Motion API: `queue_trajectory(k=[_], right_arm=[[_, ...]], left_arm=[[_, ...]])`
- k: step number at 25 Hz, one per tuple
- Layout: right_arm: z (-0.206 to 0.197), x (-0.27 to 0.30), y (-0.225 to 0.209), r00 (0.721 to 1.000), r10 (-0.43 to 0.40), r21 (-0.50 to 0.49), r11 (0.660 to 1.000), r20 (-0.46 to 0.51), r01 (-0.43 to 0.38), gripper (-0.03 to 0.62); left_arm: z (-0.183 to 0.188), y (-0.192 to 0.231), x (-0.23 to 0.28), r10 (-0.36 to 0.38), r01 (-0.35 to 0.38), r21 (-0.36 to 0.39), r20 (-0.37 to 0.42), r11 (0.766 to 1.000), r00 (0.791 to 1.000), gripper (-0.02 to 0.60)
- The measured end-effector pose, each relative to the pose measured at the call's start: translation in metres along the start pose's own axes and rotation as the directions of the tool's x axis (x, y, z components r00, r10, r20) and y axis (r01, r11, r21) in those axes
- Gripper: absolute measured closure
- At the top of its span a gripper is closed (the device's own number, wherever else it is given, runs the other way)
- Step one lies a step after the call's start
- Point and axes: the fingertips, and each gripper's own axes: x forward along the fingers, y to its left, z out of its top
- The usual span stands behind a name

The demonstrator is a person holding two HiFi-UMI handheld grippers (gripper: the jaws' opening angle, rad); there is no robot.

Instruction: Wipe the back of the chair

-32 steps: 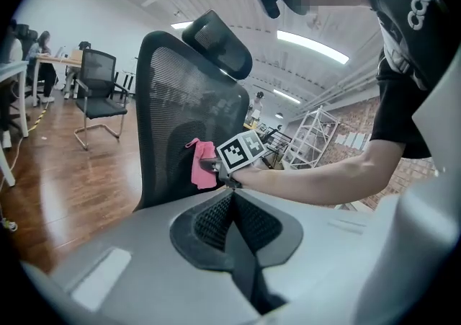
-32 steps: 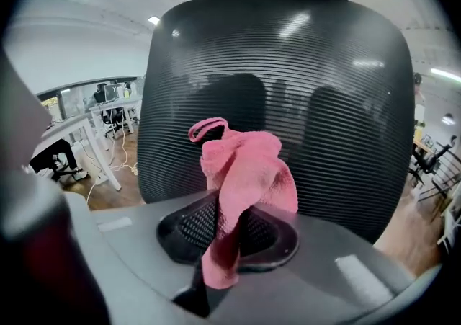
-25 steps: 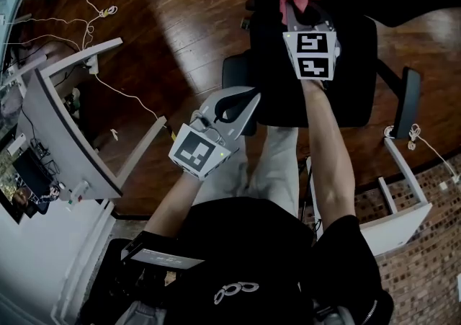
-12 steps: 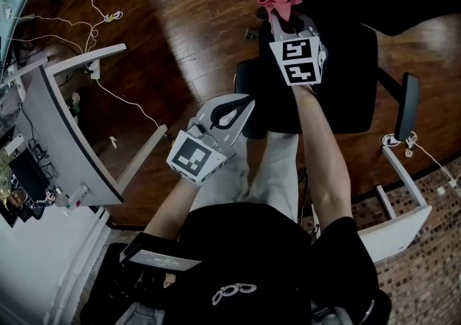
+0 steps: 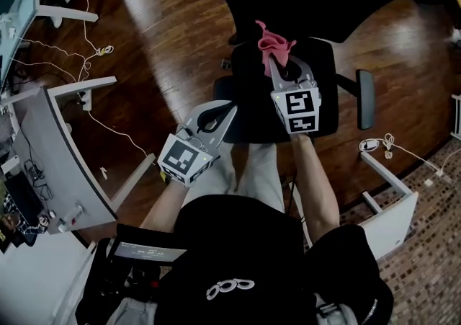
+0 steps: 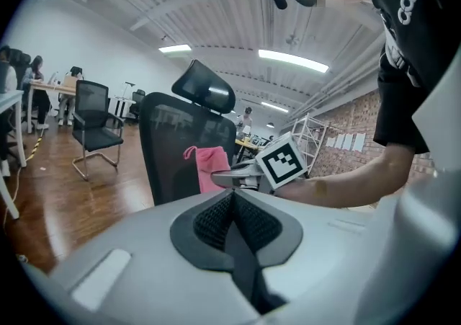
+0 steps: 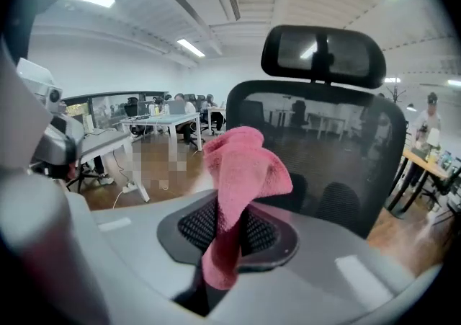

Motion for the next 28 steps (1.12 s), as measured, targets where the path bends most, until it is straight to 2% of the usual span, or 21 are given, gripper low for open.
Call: queue_trajectory(k=[8,13,21,28], right_arm=[[0.063,-0.128,-0.025,0.994,-0.069,-0.045,0.996,0.081,0.073,0.543],[0.075,-0.192,-0.019,0.99,-0.096,-0.018,0.995,0.104,0.099,0.543],[0.065,-0.226,-0.018,0.984,-0.13,0.044,0.991,0.123,0.125,0.543],[0.062,-0.228,-0.017,0.986,-0.113,0.046,0.993,0.124,0.108,0.543]], left_arm=[[0.069,-0.039,0.015,-0.032,0.026,0.091,0.061,0.996,0.998,0.594],[0.094,-0.076,0.015,-0.043,0.035,0.136,0.056,0.99,0.998,0.594],[0.096,-0.091,0.019,-0.024,0.015,0.143,0.064,0.99,0.998,0.594],[0.098,-0.099,0.023,-0.023,0.014,0.149,0.061,0.989,0.998,0.594]])
